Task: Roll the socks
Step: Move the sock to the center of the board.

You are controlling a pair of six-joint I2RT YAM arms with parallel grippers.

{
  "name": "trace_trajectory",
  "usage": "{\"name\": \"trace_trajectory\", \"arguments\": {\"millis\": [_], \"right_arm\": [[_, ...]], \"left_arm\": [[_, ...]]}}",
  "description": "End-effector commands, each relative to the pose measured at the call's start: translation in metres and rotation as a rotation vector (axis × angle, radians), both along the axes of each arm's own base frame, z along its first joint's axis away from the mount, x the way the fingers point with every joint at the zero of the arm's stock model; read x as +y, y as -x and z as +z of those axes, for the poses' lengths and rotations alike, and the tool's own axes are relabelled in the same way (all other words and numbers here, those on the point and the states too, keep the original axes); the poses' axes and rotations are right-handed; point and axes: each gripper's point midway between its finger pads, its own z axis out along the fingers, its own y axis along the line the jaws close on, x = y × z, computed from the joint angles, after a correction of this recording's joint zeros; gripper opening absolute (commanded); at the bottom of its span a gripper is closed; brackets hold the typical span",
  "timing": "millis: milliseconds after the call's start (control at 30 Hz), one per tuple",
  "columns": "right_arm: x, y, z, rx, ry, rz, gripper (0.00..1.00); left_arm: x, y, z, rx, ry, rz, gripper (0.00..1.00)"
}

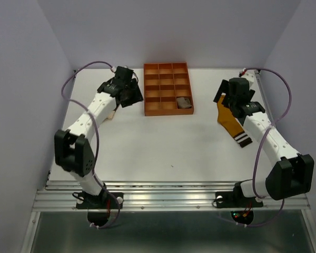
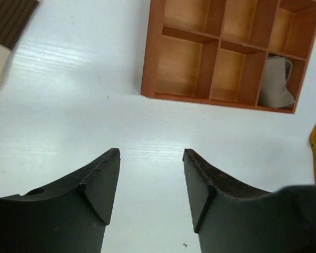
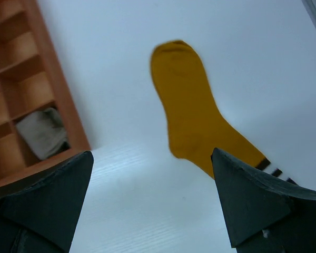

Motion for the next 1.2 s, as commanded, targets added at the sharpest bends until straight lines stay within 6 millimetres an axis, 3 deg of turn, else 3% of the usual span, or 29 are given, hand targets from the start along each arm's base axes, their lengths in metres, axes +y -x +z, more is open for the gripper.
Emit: {"name": "trace_trajectory", "arguments": {"millis": [0, 100, 267, 533, 667, 700, 867, 900, 1000, 1033, 1133, 1167], "right_arm": [[-0.036, 0.017, -0.063, 0.168, -0.102, -0.113, 1.00], [-0.054, 0.025, -0.114, 0.293, -0.119, -0.177, 1.00], [-0.064, 0.028, -0.156, 0.367, -0.141, -0.202, 1.00], [-0.063, 0.038, -0.207, 0.451, -0.183, -0.214, 1.00], [-0.037, 0.064, -0.228, 0.508, -0.287, -0.115, 1.00], [-0.031, 0.062, -0.226, 0.502, -0.307, -0.088, 1.00], [0.008, 0.093, -0.230, 0.527, -0.331, 0.027, 1.00], [0.028, 0.099, -0.230, 0.539, -0.310, 0.082, 1.00], [0.055, 0.116, -0.235, 0.583, -0.272, 0.140, 1.00], [0.074, 0.126, -0.240, 0.611, -0.263, 0.182, 1.00], [0.097, 0.144, -0.248, 0.647, -0.208, 0.225, 1.00], [0.115, 0.160, -0.251, 0.675, -0.178, 0.272, 1.00]], "left_arm": [[0.010, 0.031, 0.040, -0.140, 0.083, 0.042, 0.66], [0.021, 0.071, 0.030, -0.143, 0.129, 0.057, 0.66], [0.028, 0.102, 0.011, -0.116, 0.155, 0.065, 0.66], [0.035, 0.123, 0.002, -0.126, 0.167, 0.060, 0.75], [0.036, 0.123, 0.000, -0.131, 0.161, 0.055, 0.77], [0.036, 0.123, 0.001, -0.134, 0.161, 0.053, 0.78], [0.035, 0.121, -0.003, -0.126, 0.151, 0.048, 0.79], [0.035, 0.120, -0.004, -0.125, 0.149, 0.046, 0.79], [0.034, 0.119, -0.006, -0.126, 0.150, 0.045, 0.79], [0.034, 0.117, -0.007, -0.122, 0.148, 0.047, 0.79], [0.028, 0.118, -0.009, -0.105, 0.165, 0.024, 0.79], [0.028, 0.117, -0.012, -0.099, 0.160, 0.026, 0.79]]}}
